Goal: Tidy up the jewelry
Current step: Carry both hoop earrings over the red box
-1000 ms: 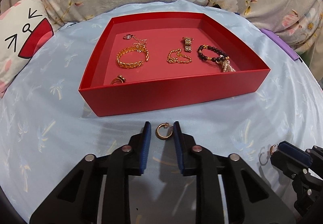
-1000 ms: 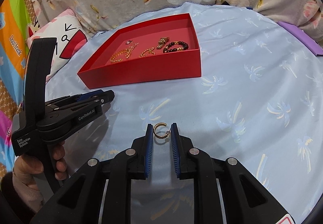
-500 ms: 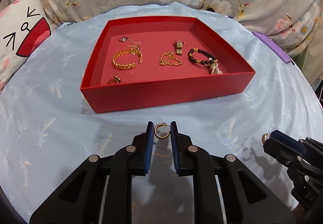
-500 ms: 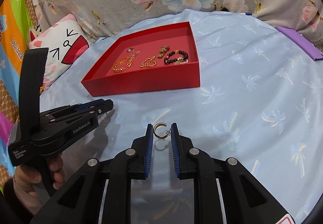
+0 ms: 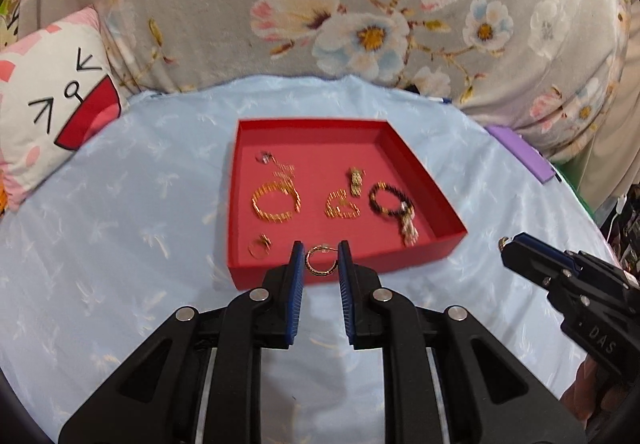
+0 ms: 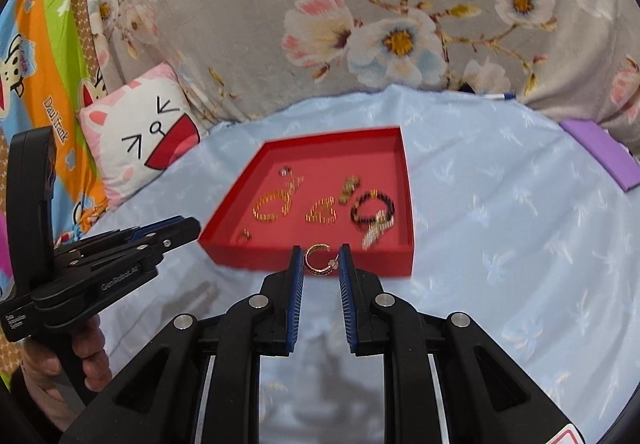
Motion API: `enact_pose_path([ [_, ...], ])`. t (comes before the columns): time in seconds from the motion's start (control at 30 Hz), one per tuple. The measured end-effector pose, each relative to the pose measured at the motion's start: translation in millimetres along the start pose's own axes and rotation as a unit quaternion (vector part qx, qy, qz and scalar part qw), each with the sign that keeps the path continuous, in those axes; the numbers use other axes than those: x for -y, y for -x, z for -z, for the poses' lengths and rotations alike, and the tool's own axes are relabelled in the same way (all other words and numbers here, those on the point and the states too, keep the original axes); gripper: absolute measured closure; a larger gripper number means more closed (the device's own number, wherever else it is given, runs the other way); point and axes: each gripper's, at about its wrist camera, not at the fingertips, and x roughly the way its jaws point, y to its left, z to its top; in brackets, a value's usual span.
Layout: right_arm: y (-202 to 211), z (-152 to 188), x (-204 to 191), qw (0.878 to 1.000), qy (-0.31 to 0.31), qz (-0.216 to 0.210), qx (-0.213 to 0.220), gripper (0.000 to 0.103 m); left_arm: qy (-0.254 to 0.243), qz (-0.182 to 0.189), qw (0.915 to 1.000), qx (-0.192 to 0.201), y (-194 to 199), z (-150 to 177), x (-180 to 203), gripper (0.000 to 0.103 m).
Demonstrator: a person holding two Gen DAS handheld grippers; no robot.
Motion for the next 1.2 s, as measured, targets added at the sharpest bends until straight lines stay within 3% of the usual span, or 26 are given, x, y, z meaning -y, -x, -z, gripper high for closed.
enact_pose_path([
  [0.23, -13, -46, 1, 0.999, 0.004, -0.002, 0.034, 0.086, 0.004, -0.022, 0.999, 0.04, 5, -37, -18, 0.087],
  [0.4, -24, -62, 1, 0.999, 0.004, -0.003, 0.045, 0.086, 0.003, -0.032, 0.9983, 0.048, -3, -52, -23, 0.087],
  [1.2, -62, -60, -1, 1.0, 0.012, 0.001, 0.025, 0.086, -0.008, -0.037, 0.9993, 0.002, -67, -46, -10, 0.087],
])
